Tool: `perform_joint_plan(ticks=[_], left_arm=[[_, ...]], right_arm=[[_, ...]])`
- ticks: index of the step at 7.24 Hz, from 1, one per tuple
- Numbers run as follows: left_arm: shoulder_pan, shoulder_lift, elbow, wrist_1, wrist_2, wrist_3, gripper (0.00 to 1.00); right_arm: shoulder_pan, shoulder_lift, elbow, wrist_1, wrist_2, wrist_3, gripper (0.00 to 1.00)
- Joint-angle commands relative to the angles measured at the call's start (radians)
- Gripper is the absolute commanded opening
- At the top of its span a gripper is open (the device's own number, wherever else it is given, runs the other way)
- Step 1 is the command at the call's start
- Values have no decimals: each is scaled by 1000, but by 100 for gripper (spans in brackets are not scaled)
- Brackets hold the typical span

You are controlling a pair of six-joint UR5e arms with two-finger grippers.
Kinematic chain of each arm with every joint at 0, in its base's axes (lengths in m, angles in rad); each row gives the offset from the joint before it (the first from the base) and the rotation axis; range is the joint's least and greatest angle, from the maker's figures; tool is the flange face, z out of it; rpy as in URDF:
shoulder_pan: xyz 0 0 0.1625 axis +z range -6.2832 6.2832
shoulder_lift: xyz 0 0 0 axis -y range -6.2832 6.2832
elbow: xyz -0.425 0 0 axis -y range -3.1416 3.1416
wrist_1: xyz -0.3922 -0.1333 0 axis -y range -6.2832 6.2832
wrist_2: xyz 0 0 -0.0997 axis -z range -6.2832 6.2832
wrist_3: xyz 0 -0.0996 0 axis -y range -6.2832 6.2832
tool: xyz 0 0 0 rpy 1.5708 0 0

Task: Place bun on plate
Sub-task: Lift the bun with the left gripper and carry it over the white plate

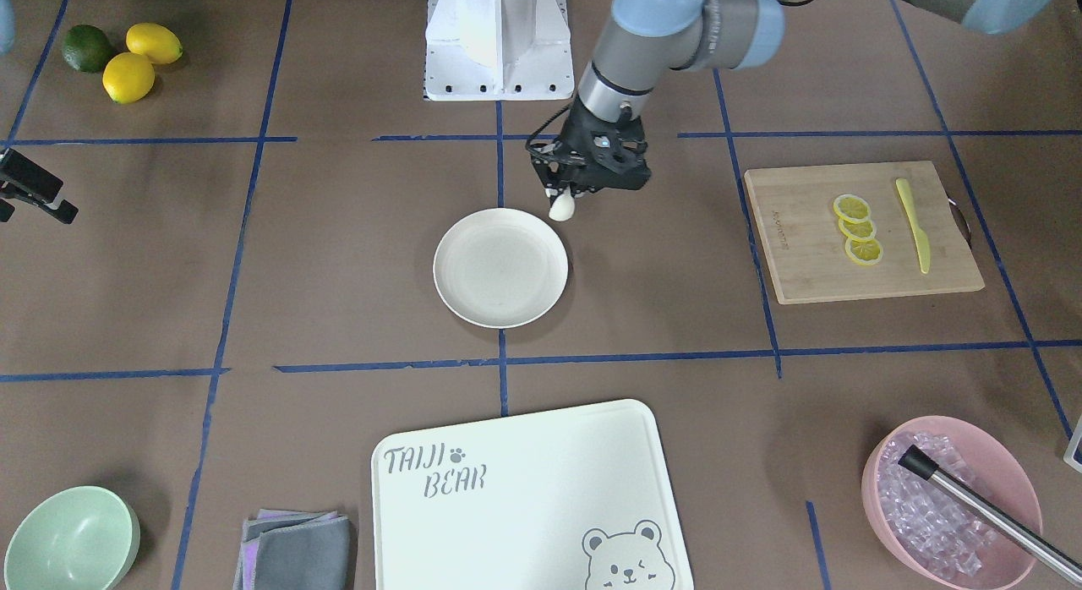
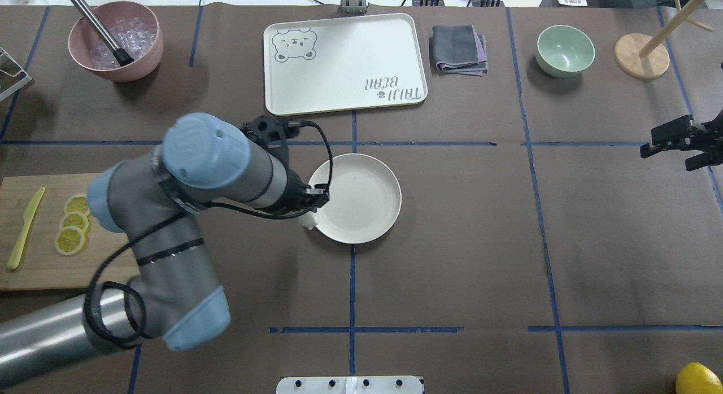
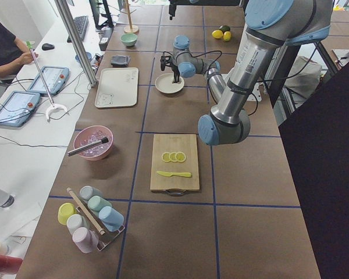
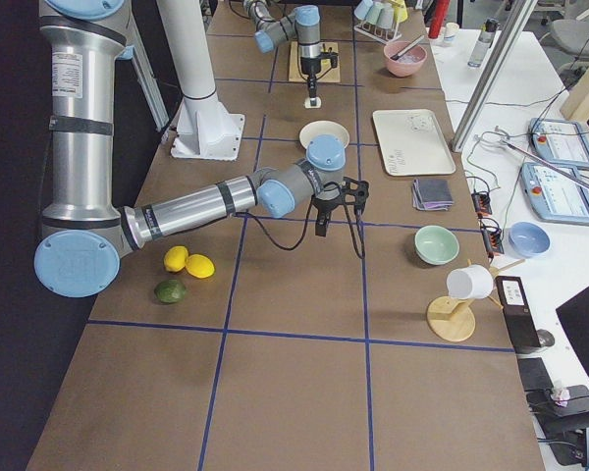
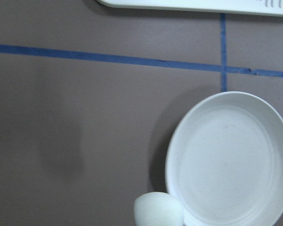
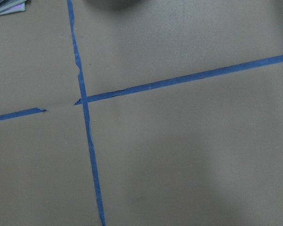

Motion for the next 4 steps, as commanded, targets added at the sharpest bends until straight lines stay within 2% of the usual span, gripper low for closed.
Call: perform_joint_plan(ticks=[1,4], left_arm=[[71,-188,236,20,120,-37,23],[73,-223,321,14,170,-26,23]], right_arm=[[-2,-4,-4,0,-8,0,100],[-3,-4,-3,2,-9,2,100]])
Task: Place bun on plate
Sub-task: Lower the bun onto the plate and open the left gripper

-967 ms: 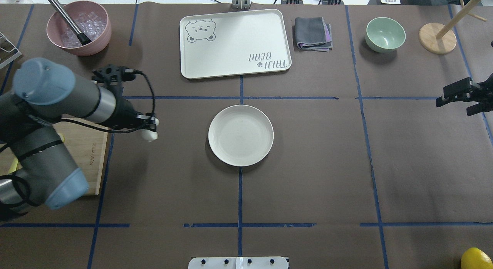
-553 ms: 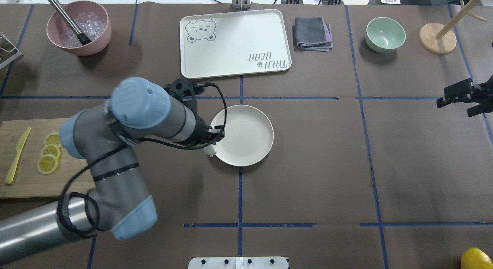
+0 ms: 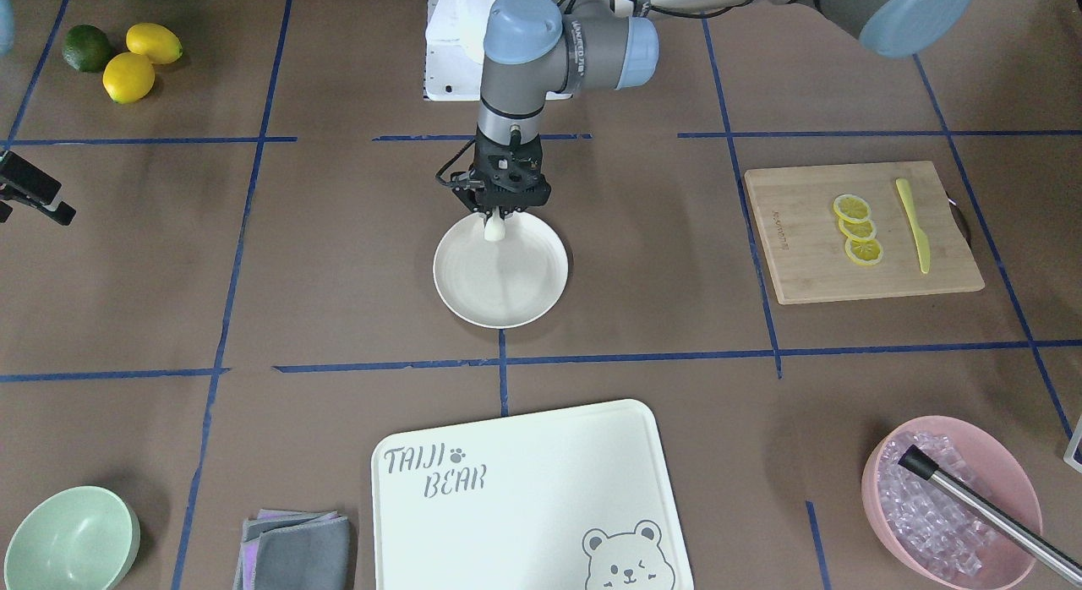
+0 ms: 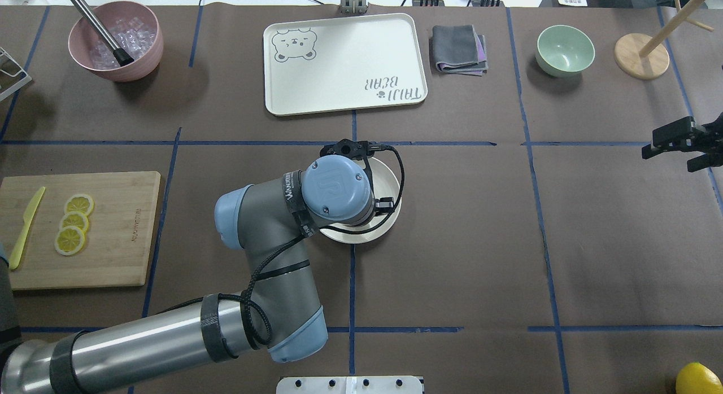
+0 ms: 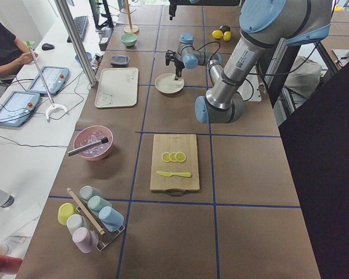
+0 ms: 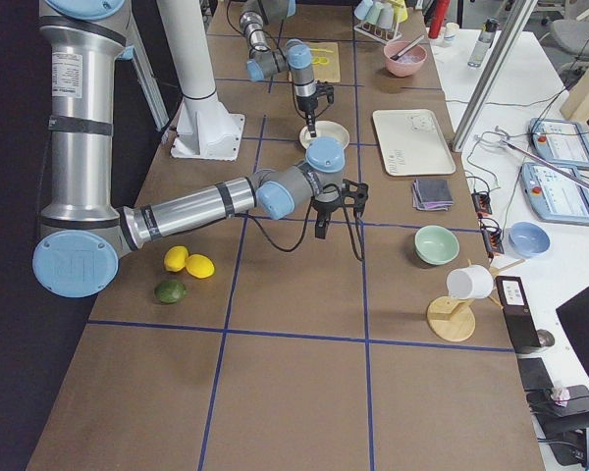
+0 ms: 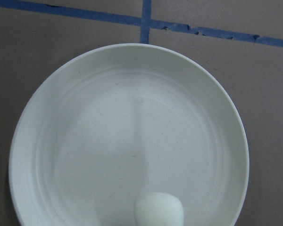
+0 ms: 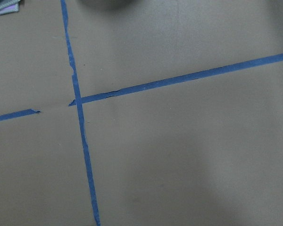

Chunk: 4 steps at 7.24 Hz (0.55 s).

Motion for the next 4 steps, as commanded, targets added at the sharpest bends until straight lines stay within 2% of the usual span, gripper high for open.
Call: perform_joint_plan(ticks=[1,4], left_arm=[[1,-24,66,-3,23,2,24],[0,-27,74,-6,52,2,26]], right_arm=[[-1,0,-1,0,-1,0,100],[-1,0,-3,0,-1,0,100]])
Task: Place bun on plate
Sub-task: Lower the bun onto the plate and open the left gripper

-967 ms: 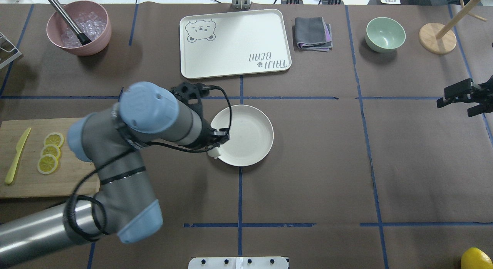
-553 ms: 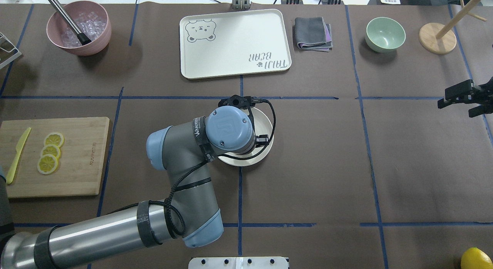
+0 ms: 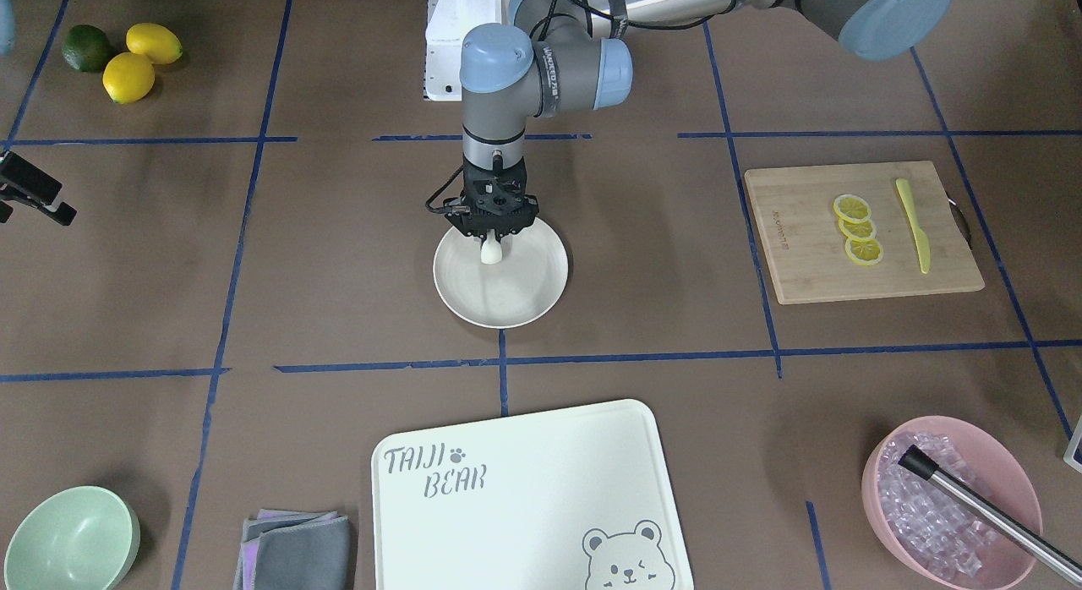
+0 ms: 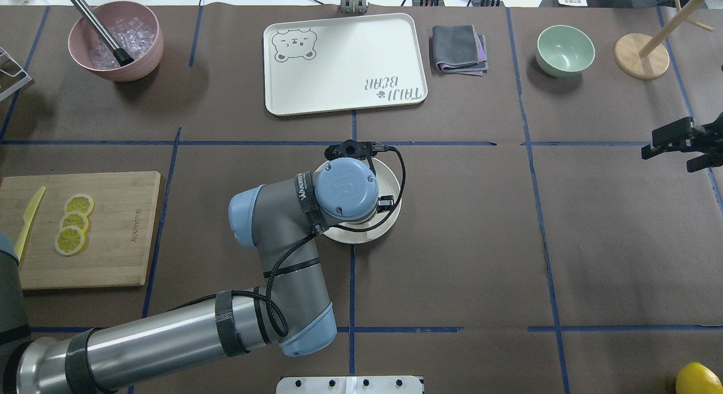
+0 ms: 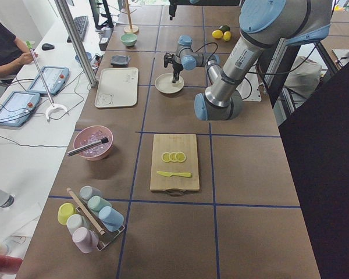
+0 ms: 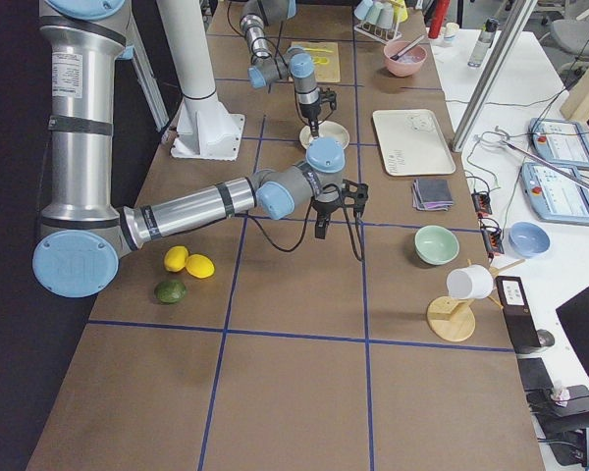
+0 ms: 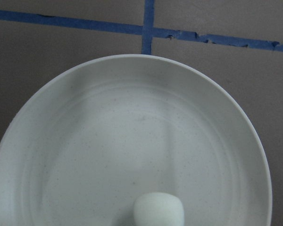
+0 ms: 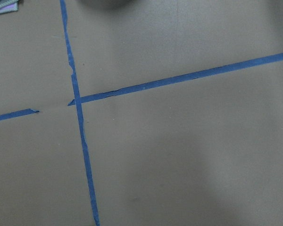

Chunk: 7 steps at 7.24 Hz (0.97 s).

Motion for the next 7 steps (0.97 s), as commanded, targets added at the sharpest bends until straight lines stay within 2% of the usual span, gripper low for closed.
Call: perform_joint_plan(ticks=[1,3,4,7], left_arm=[[-1,-1,5,-1,16,0,31],[-1,0,7,1,21,2,88],[-1,2,4,4,21,0,95],[-4,6,-25,10,19,0,97]], right_arm=[[-2,0,-1,0,0,2,100],[0,0,-4,0,0,0,100],[-2,2,-4,0,0,2,100],[0,2,-5,0,0,0,100]])
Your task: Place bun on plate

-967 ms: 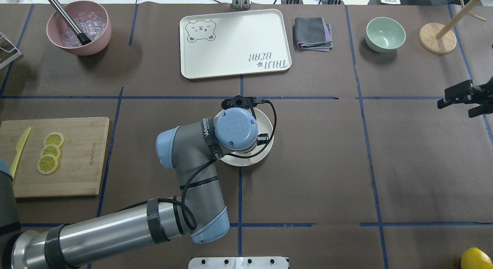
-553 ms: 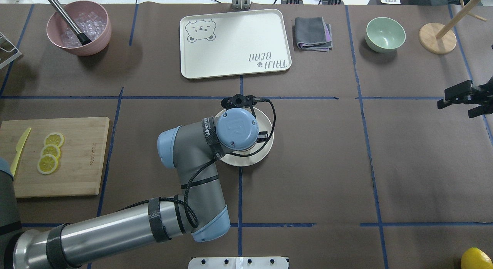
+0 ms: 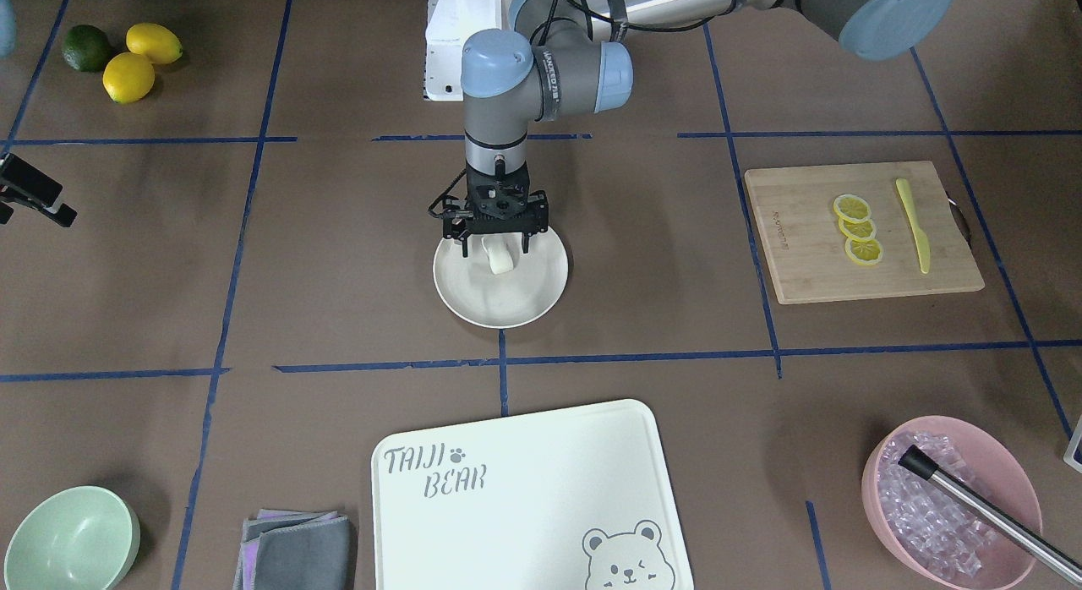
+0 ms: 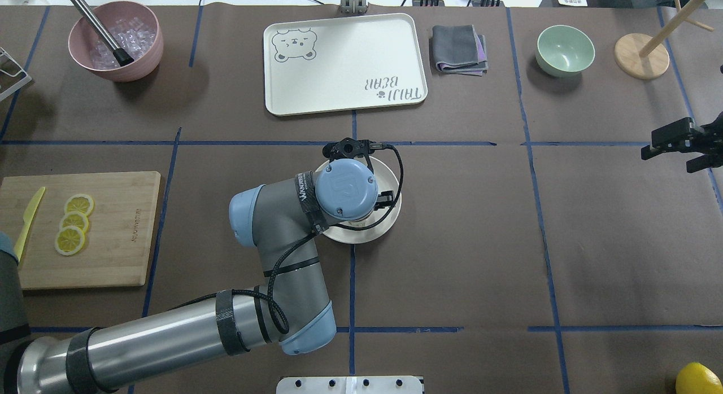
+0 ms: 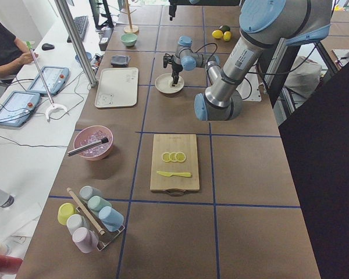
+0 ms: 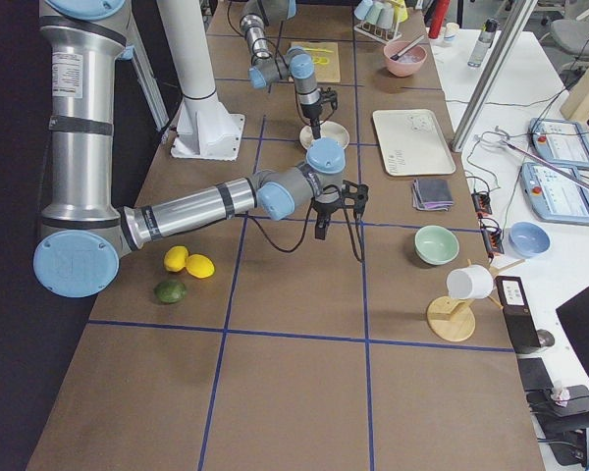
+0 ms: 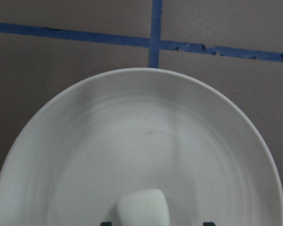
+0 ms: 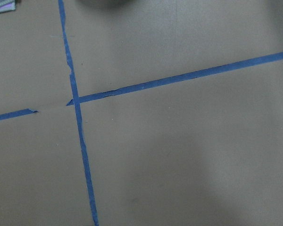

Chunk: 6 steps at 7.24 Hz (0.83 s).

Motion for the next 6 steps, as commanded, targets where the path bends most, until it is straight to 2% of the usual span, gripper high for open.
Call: perform_joint_plan(ticks=[1,2,3,4,5,6], left_arm=[[-17,10,-83,21,-4,3,97],[-40,76,-228,107,-10,27,97],[-96,152,-395,226,-85,176,97],[-176,244,-520,273,-180,280,96],[-272,338,-586,275,-302,414,96],[-412,428,-595,272,-448,586,96]], right_arm=[[1,3,0,0,2,-2,100],[6,8,-3,-15,14,-4,100],[18,11,-2,-70,14,-13,100],[48,11,-3,-99,14,-93,100],[114,11,0,-188,14,-232,100],[198,11,4,-275,14,-396,100]])
